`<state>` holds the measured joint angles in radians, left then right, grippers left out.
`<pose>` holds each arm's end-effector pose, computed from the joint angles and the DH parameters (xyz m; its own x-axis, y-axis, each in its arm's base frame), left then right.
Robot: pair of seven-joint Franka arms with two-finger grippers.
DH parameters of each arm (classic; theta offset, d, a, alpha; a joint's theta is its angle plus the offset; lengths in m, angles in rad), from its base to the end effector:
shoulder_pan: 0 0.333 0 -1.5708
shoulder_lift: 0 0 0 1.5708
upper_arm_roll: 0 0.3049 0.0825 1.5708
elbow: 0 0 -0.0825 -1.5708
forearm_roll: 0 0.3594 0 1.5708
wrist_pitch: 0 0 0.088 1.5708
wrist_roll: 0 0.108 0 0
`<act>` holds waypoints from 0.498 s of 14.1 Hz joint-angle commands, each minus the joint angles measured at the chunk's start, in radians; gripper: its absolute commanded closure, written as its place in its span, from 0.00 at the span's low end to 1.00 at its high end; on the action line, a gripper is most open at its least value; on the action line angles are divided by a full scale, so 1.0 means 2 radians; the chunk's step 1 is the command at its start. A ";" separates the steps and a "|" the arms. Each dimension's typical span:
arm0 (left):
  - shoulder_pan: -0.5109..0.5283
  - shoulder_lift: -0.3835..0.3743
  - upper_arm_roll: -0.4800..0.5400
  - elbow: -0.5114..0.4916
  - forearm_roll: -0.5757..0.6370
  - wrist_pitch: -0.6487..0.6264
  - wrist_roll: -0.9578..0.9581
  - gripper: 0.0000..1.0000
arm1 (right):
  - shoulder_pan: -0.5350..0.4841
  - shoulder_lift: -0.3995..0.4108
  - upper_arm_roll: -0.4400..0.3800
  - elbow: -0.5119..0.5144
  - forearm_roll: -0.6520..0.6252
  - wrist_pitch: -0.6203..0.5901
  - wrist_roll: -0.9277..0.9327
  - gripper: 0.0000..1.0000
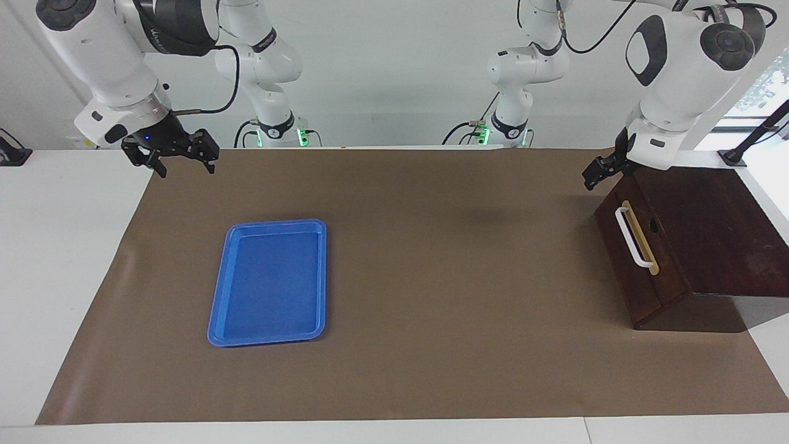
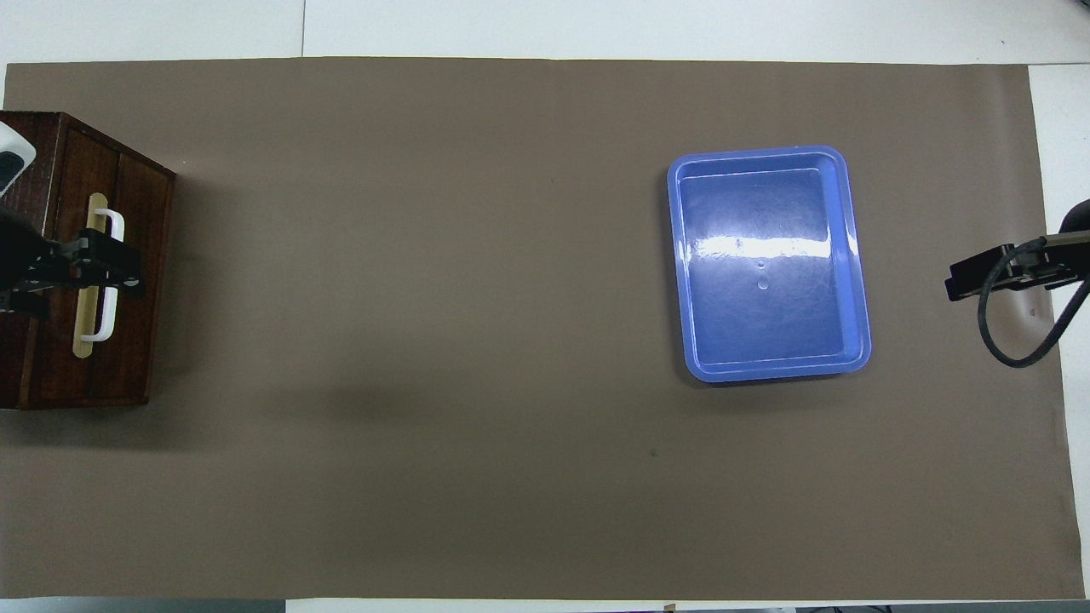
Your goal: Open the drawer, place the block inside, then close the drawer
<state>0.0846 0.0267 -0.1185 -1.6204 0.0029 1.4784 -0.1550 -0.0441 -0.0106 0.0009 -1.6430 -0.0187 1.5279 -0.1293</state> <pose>0.5236 -0.0166 0.5693 0.9787 0.1211 -0.1657 0.1184 -0.9926 -0.0256 0.5187 -0.0245 0.5824 0.9907 0.0854 -0.1058 0.0864 -0.9962 0.0051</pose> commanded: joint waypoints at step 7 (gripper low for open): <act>-0.044 0.020 0.050 0.038 -0.016 -0.024 0.049 0.00 | -0.008 0.001 0.006 0.000 -0.004 -0.002 -0.014 0.00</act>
<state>0.0605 0.0589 -0.0874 -1.5717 -0.0113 1.4532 -0.0747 -0.0441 -0.0102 0.0024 -1.6433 -0.0187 1.5279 -0.1293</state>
